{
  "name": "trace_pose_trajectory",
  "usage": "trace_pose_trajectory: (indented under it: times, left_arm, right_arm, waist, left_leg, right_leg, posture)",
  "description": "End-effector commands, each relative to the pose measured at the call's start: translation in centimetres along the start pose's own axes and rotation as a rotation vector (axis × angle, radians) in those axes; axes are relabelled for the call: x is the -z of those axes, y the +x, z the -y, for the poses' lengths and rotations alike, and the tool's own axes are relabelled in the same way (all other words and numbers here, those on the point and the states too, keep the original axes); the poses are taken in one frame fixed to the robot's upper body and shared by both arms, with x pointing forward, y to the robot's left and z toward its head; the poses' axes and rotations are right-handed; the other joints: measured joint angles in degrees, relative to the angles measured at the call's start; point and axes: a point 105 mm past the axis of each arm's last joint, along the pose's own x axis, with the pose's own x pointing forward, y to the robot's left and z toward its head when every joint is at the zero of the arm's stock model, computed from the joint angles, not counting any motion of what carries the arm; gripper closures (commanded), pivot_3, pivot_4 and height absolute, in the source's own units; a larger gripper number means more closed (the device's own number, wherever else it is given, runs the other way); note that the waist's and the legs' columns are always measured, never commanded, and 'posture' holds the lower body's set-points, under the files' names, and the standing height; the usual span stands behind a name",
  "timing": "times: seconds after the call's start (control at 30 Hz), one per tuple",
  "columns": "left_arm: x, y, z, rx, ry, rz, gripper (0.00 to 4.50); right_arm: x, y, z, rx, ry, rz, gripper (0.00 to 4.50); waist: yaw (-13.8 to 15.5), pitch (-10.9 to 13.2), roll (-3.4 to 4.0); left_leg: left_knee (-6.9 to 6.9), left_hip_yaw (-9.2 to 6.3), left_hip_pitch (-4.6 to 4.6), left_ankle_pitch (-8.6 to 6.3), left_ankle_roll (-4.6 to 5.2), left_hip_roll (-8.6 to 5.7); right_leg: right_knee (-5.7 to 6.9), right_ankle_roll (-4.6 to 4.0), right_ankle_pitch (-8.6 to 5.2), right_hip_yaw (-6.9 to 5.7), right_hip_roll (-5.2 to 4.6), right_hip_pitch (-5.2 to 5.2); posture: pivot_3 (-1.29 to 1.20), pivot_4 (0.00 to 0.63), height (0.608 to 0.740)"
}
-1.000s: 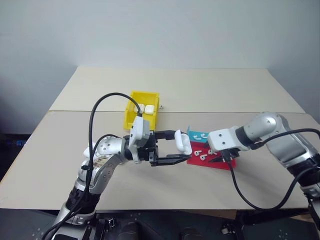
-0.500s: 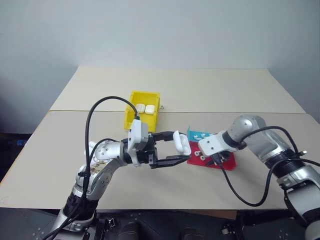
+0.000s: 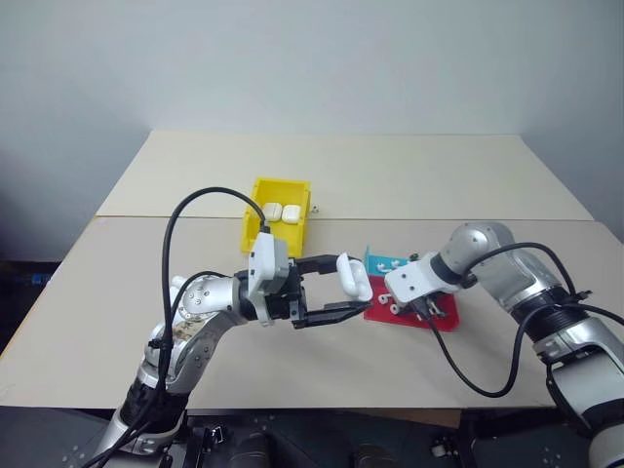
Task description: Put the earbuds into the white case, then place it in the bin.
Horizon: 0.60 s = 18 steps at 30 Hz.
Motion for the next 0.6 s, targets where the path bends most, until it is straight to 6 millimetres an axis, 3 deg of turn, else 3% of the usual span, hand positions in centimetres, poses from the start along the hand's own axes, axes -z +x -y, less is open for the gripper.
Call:
trace_pose_trajectory:
  times: [0.03, 0.17, 0.3, 0.43, 0.6]
  left_arm:
    - [-0.9, 0.0, 0.1, 0.002, 0.033, 0.02, 1.7]
    - [-0.9, 0.0, 0.0, 0.003, 0.034, 0.019, 1.7]
    - [-1.0, -0.1, -0.1, 0.006, 0.033, 0.02, 1.7]
    - [-1.3, 0.1, -0.4, 0.024, 0.033, 0.033, 1.7]
    - [-2.0, 0.7, -0.6, 0.072, 0.044, 0.069, 1.7]
  right_arm:
    - [-0.1, 0.0, -0.2, 0.005, 0.008, 0.014, 3.88]
    - [-0.3, -0.5, -0.4, 0.038, 0.055, 0.051, 3.88]
    - [-1.3, -2.7, -0.4, 0.134, 0.143, 0.15, 3.88]
    - [-4.0, -7.1, -0.8, 0.281, 0.327, 0.422, 3.88]
    - [-6.2, -12.2, -1.9, 0.531, 0.517, 0.898, 3.88]
  waist:
    - [0.0, 0.0, 0.0]
    - [0.0, 0.0, 0.0]
    - [0.1, 0.0, 0.0]
    - [0.6, 0.0, 0.03]
    - [1.1, 0.0, 0.02]
  left_leg:
    - [0.0, 0.0, 0.01, 0.0, 0.0, 0.0]
    - [0.0, -0.02, 0.02, 0.0, 0.0, 0.0]
    - [0.01, -0.01, 0.01, 0.0, 0.0, 0.0]
    - [0.0, -0.02, -0.01, 0.0, 0.0, 0.0]
    - [0.01, -0.11, 0.05, -0.01, 0.0, 0.0]
  right_leg:
    - [0.0, 0.0, 0.0, 0.0, 0.0, 0.02]
    - [-0.01, 0.0, 0.0, -0.01, 0.0, 0.04]
    - [-0.01, 0.0, 0.0, -0.01, 0.0, 0.04]
    - [-0.01, 0.0, 0.0, -0.01, -0.01, 0.03]
    - [-0.06, 0.0, 0.0, -0.11, -0.01, 0.21]
  posture:
    - [0.0, 0.15, 0.74]
    - [0.0, 0.15, 0.74]
    - [0.0, 0.15, 0.74]
    - [0.0, 0.15, 0.74]
    - [0.0, 0.15, 0.74]
